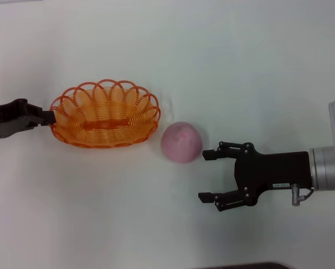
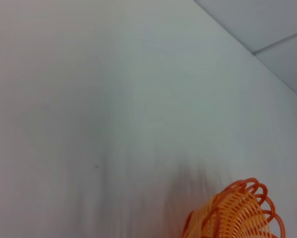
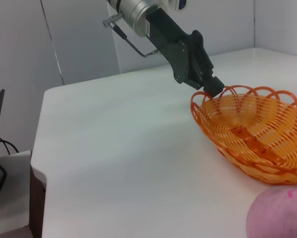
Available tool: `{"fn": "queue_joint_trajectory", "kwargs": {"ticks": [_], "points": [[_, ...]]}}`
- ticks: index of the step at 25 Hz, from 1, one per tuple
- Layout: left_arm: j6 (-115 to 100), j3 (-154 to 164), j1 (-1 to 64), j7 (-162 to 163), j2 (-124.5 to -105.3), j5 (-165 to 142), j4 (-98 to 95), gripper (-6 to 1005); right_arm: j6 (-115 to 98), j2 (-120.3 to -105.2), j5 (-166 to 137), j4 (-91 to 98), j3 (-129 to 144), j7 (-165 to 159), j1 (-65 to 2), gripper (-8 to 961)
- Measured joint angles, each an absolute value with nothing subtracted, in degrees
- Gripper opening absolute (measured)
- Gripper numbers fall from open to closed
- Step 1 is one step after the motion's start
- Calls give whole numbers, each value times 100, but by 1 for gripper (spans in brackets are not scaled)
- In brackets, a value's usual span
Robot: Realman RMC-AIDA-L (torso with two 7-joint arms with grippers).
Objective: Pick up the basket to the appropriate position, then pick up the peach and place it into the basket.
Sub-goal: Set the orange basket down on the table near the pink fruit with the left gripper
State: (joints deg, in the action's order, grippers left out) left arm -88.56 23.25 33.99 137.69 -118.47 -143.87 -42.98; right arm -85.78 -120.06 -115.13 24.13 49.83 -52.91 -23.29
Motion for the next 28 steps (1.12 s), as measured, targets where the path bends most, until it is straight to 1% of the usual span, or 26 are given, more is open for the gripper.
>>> {"fn": "queue_joint_trajectory", "kwargs": {"ticks": [7,18,23,26,28], "points": [[-8815,2339,3399,13779,-11852,-14388,-4282,16,-8567,-12006,-11513,2370,4983,-5283,-2336,946],[-8738,2644,3401,13877,-11877,-14391,-4280,51,-8560,-12006,-11513,2371,4986,-5282,-2339,947],[-8718,2625,3399,13886,-11883,-14386,-4283,130,-8560,-12006,-11509,2373,4997,-5282,-2345,947],[-8716,2625,3397,13917,-11873,-14388,-4294,335,-8560,-12006,-11498,2373,5000,-5282,-2346,947],[-8711,2632,3396,13926,-11868,-14389,-4301,428,-8560,-12006,-11498,2373,5001,-5282,-2347,947]]}}
